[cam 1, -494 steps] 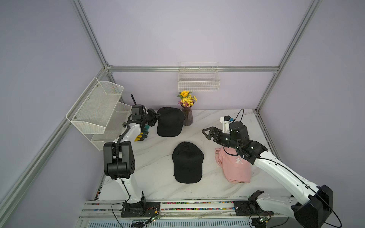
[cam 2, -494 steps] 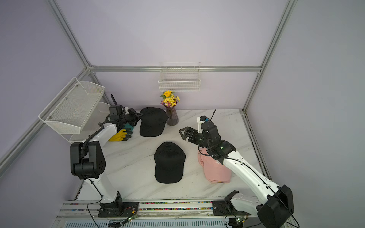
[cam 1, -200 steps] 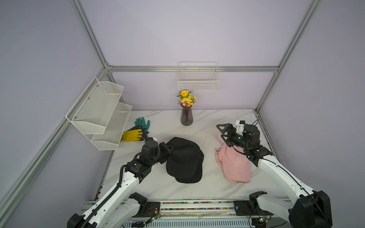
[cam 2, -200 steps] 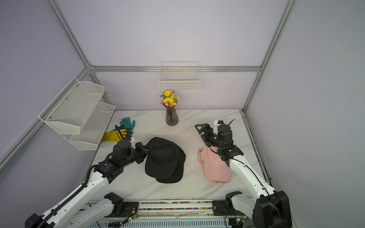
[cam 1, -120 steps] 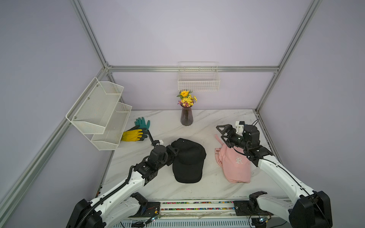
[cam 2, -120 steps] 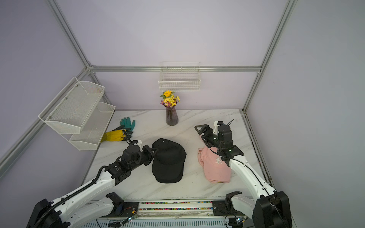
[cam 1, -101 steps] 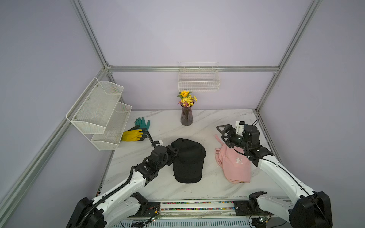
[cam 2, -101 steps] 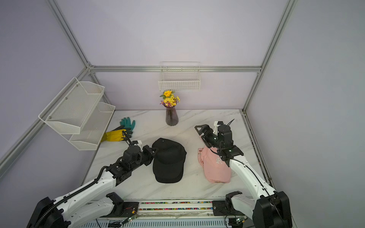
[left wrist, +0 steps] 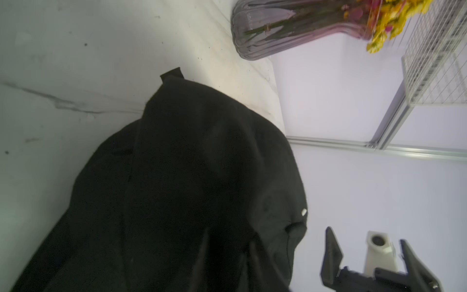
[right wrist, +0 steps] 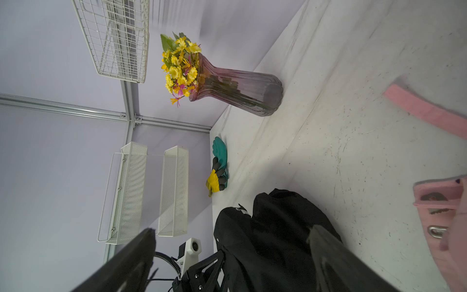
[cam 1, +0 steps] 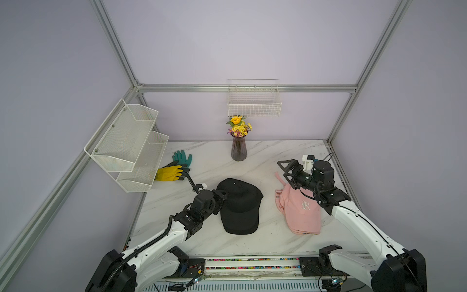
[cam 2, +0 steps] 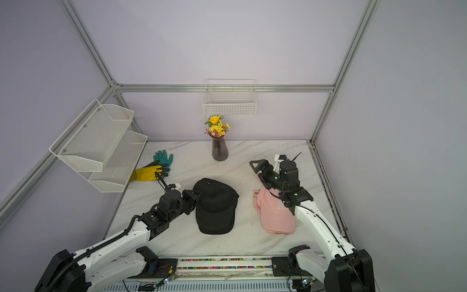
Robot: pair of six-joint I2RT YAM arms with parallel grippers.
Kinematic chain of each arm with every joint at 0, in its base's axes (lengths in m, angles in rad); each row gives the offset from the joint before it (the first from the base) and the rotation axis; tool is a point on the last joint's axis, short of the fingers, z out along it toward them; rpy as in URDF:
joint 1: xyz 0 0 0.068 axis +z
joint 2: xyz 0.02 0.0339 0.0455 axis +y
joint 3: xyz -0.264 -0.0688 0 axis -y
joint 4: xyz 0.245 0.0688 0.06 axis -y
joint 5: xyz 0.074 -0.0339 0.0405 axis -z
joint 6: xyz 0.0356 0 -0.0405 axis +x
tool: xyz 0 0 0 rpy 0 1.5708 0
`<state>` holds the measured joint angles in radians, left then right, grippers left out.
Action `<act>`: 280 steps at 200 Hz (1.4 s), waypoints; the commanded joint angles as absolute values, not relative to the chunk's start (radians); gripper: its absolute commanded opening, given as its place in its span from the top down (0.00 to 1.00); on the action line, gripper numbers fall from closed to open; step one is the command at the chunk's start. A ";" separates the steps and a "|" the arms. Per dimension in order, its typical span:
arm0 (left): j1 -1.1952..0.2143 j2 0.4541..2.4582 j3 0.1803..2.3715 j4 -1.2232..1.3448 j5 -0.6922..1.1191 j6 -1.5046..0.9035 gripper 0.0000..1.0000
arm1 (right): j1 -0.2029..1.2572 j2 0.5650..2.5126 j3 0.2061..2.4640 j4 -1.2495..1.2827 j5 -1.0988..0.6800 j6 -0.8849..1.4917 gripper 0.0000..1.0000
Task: Stack the baseball caps by color
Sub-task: Place the baseball cap on the baseball cap.
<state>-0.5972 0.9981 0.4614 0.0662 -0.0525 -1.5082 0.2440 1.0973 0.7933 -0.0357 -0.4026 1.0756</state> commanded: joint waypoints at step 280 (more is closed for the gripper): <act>-0.798 0.766 0.197 -0.075 -0.086 -1.284 0.07 | 0.665 1.709 1.303 -0.488 -0.287 0.262 0.37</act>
